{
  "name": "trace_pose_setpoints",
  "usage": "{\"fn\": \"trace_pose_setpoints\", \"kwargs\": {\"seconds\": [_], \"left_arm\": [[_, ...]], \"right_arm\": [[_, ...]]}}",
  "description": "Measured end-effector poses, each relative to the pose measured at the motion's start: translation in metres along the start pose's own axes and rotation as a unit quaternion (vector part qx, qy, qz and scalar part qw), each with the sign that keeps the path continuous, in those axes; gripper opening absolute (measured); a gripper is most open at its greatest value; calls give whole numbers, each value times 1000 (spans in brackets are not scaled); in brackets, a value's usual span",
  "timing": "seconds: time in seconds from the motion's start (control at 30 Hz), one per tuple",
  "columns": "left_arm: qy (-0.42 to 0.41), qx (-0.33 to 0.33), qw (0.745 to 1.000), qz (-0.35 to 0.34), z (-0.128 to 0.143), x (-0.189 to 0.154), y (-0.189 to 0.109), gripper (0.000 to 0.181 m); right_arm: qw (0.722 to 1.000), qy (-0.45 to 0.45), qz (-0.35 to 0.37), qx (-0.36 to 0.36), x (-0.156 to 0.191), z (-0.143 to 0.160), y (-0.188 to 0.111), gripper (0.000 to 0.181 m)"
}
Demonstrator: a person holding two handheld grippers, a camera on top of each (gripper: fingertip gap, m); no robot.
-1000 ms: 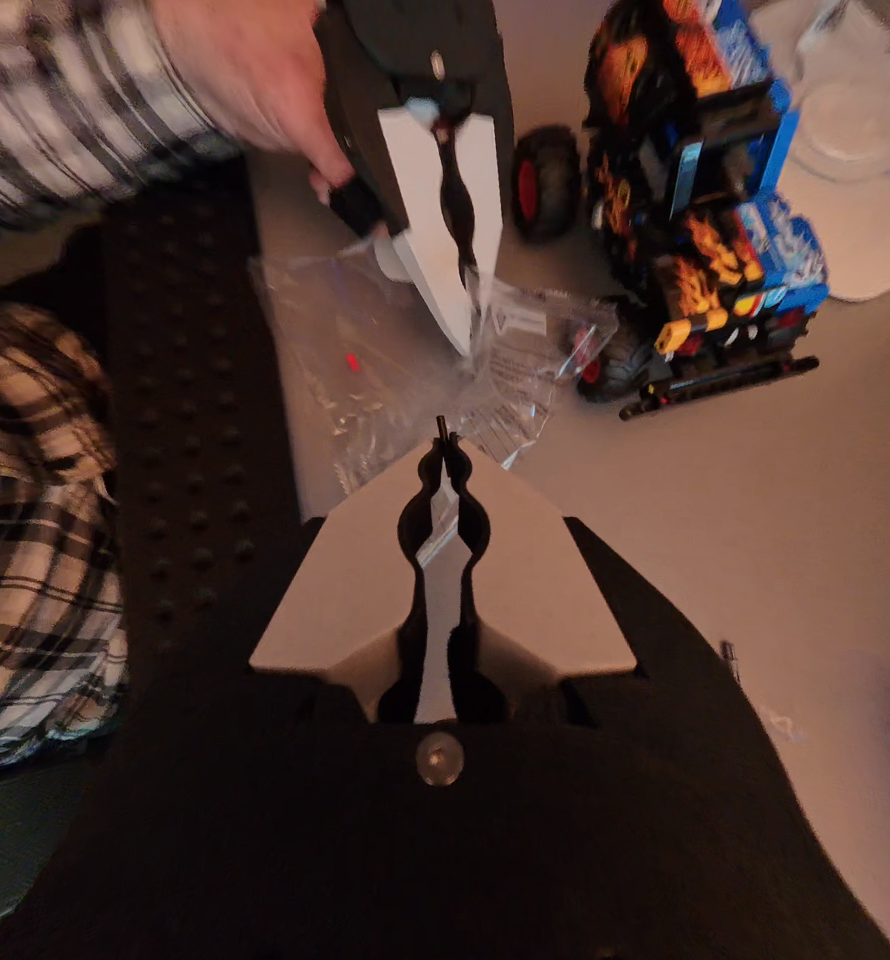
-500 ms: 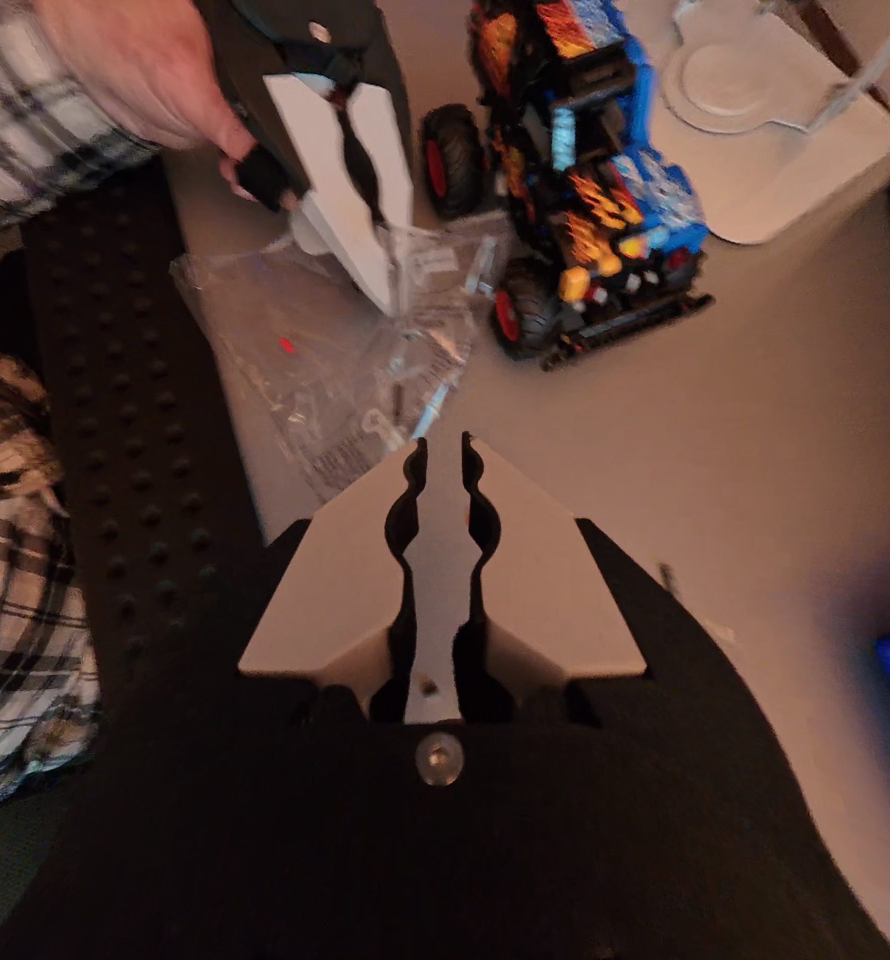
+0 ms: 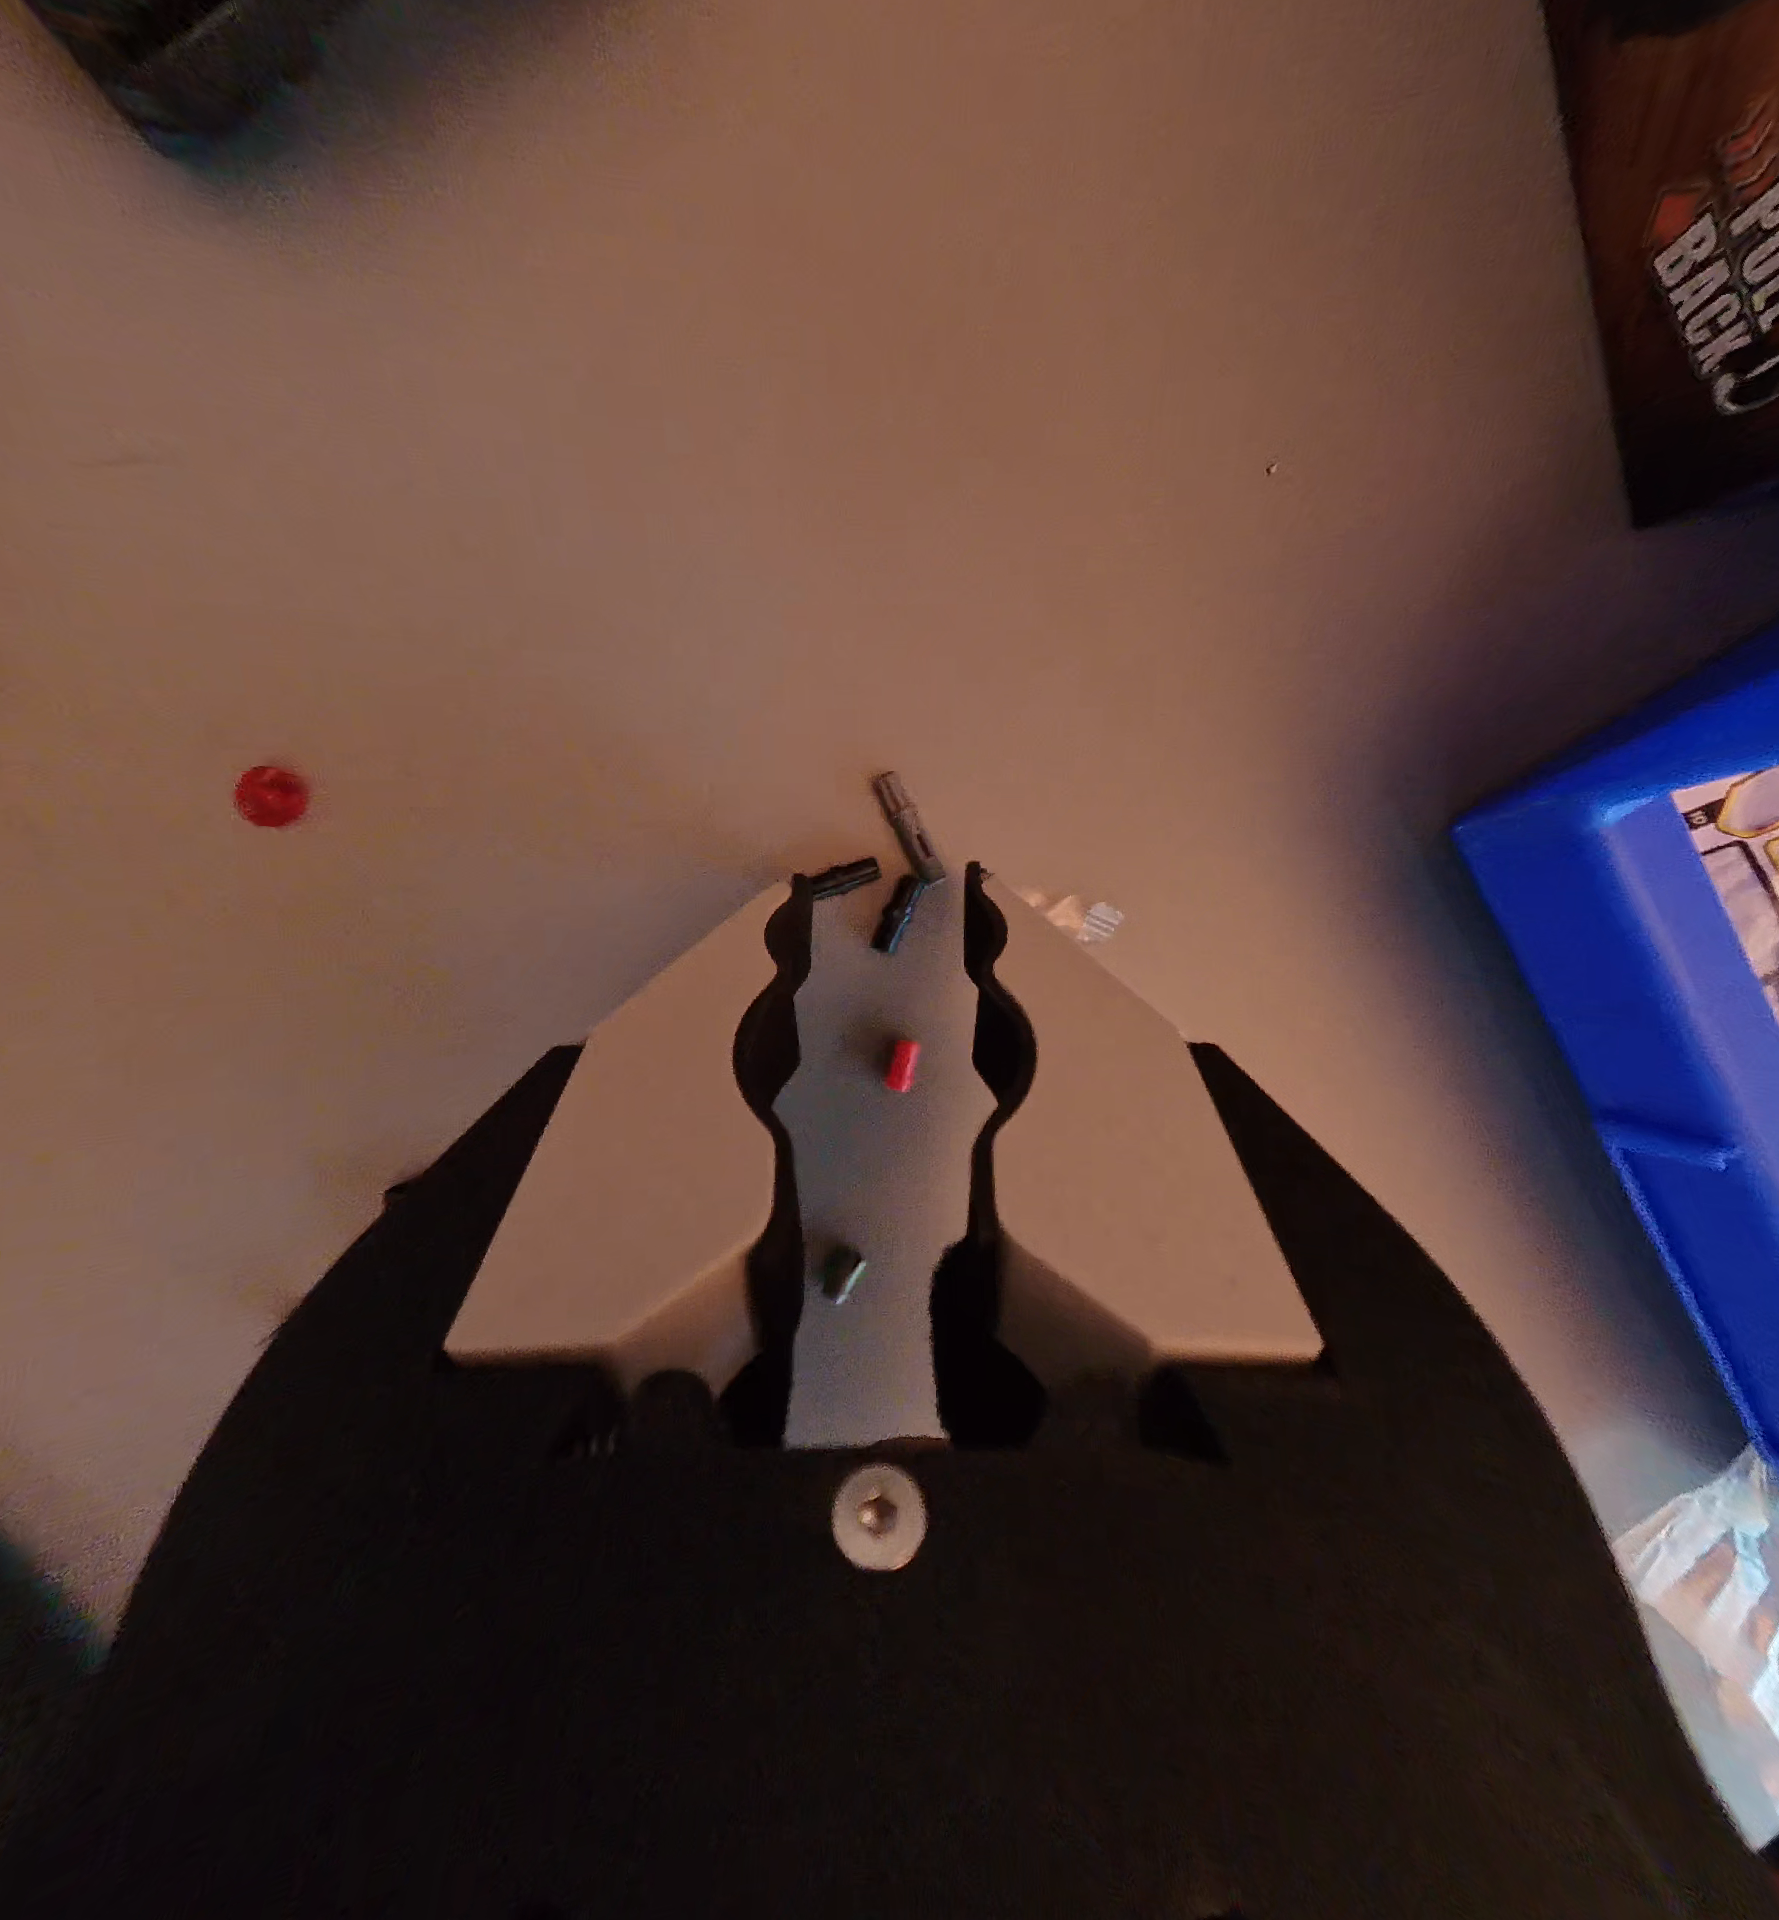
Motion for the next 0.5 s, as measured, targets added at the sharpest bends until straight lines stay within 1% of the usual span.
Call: {"fn": "trace_pose_setpoints", "kwargs": {"seconds": [0.17,0.2,0.3,0.5], "left_arm": [[2,6,1000,0,1,0,2,0],[2,7,1000,0,1,0,2,0],[2,6,1000,0,1,0,1,0],[2,7,1000,0,1,1,1,0]], "right_arm": [[999,11,-40,-14,-10,0,8,25],[999,12,-49,-16,-11,1,9,21],[997,19,-66,-24,-12,2,10,3],[995,28,-81,-44,-9,3,7,2]]}}
Point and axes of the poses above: each gripper's, where its closed fingertips meet, y out along the fingers, z out of its underside, x = y × z across the jaws, the point moved 10 cm from there along -y, back along the fingers, and after that the axes turned 4 degrees about -x, right-handed, at the moved point
